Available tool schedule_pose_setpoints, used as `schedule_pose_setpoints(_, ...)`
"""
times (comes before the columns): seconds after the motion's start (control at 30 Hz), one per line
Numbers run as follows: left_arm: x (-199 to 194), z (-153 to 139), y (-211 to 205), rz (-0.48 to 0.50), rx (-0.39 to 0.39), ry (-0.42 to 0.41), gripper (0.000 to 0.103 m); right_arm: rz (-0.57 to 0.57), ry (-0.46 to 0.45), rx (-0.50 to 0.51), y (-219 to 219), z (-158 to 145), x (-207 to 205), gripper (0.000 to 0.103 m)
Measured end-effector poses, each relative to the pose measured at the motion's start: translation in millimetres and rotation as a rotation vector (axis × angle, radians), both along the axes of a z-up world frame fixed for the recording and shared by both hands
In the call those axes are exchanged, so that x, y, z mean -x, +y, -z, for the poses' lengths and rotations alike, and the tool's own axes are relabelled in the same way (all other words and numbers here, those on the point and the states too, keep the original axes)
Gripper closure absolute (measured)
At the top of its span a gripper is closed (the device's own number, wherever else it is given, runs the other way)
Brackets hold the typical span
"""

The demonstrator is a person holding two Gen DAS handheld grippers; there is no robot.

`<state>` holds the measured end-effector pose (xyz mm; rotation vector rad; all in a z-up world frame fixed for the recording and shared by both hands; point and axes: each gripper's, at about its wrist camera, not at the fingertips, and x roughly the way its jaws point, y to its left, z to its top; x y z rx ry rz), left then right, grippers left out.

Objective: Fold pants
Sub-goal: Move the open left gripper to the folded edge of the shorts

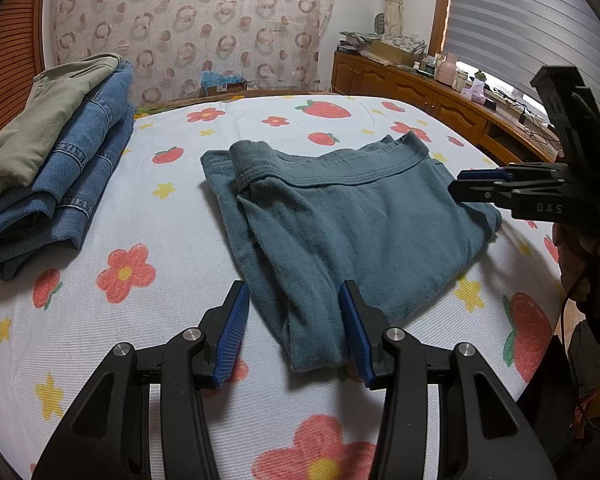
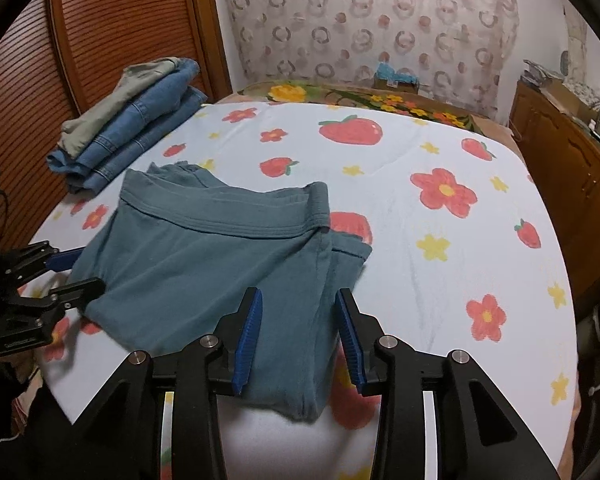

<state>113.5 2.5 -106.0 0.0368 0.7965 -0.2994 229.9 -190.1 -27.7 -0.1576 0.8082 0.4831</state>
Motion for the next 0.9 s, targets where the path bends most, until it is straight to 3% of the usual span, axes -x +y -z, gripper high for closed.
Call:
schedule_pose_setpoints(0.33,0.4,0.0,-0.1,0.0,0.002,0.0,0.054,0.001,0.036,-0.025,-2.8,5.5,-11.8,0.06)
schedule_pose_setpoints(0.43,-1.7,-0.2,-0.9,-0.011,-0.009,0.012,0.04,0.003,0.039,-0.037,-4.3,7.2,-13.9,0.059)
schedule_pose_setpoints(0.57,-6.9,-2.3,0.6,-0.015,-0.019,0.032,0.028,0.001,0.047,-0.042,-4.4,8.9,-18.6,0.056)
schedule_pose_setpoints(0.8,-21.7,-15.9,7.8,-0.003,0.013,0.03,0.024,-0.006,0.054,-0.031,-1.1,8.4,-29.9,0.053)
schedule_pose_setpoints(0.9,-35.3,-19.8,9.5,0.0,0.008,0.028,0.016,-0.005,0.055,-0.027,0.3,9.7,-35.1,0.052)
